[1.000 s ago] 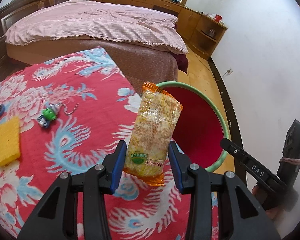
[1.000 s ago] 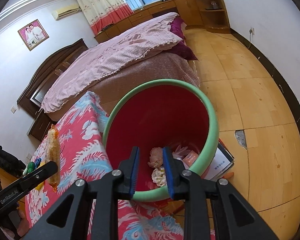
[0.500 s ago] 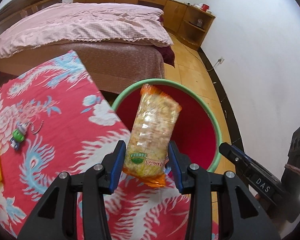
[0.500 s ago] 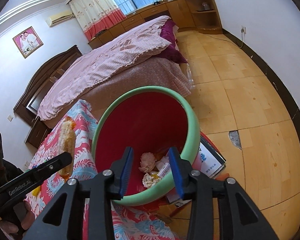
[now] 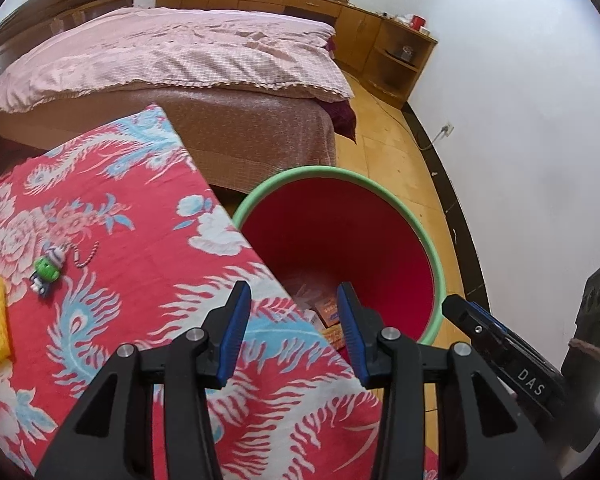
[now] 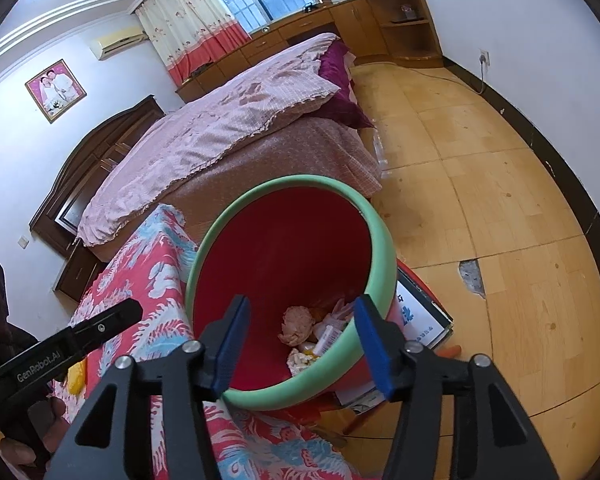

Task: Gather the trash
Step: 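Open the left gripper to drop the snack bag into the bucket, then move both open grippers back from the bucket to the table, then grasp the yellow foam net with the left gripper, then lift the yellow net with the left gripper while the right gripper grasps the green keychain toy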

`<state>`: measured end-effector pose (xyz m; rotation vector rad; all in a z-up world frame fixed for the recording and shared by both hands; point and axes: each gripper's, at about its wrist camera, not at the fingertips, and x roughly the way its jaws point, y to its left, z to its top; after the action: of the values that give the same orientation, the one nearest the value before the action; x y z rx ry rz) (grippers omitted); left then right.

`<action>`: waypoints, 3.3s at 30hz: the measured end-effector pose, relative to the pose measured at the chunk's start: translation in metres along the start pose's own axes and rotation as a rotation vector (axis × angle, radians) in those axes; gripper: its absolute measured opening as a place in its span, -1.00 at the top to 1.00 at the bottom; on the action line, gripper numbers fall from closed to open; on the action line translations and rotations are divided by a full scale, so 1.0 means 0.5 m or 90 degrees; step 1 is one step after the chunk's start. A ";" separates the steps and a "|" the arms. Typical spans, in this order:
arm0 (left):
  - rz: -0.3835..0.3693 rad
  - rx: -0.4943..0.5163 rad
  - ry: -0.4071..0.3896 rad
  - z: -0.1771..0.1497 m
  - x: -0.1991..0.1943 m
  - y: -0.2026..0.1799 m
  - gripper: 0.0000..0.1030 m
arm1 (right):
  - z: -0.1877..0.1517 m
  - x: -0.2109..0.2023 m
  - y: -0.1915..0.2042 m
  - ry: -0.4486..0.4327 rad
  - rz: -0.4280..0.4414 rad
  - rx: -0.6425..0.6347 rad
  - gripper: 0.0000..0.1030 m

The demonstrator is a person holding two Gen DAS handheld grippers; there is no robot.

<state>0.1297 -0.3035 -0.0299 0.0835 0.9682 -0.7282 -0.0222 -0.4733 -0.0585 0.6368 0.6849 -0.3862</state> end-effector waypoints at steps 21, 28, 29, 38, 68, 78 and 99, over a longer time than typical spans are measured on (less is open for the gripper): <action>0.074 -0.105 -0.055 -0.043 -0.121 0.159 0.14 | -0.034 -0.040 0.099 -0.001 0.038 -0.046 -0.32; 0.110 -0.147 -0.071 -0.061 -0.161 0.235 0.14 | -0.044 -0.045 0.137 0.005 0.047 -0.064 -0.35; 0.117 -0.152 -0.072 -0.064 -0.166 0.245 0.14 | -0.046 -0.044 0.142 0.006 0.048 -0.067 -0.36; 0.158 -0.204 -0.080 -0.091 -0.200 0.341 0.13 | -0.065 -0.032 0.188 0.025 0.051 -0.097 -0.37; 0.209 -0.300 -0.042 -0.133 -0.151 0.521 0.03 | -0.106 0.038 0.307 0.076 0.051 -0.172 -0.40; 0.137 -0.291 -0.085 -0.132 -0.168 0.515 0.79 | -0.113 0.058 0.346 0.088 0.049 -0.201 -0.40; 0.186 -0.363 -0.201 -0.167 -0.247 0.601 0.79 | -0.160 0.174 0.571 0.113 0.072 -0.310 -0.40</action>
<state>0.2055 0.0223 -0.0572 -0.3733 0.8049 -0.1703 0.1527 -0.2186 -0.0484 0.2457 0.8705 -0.0495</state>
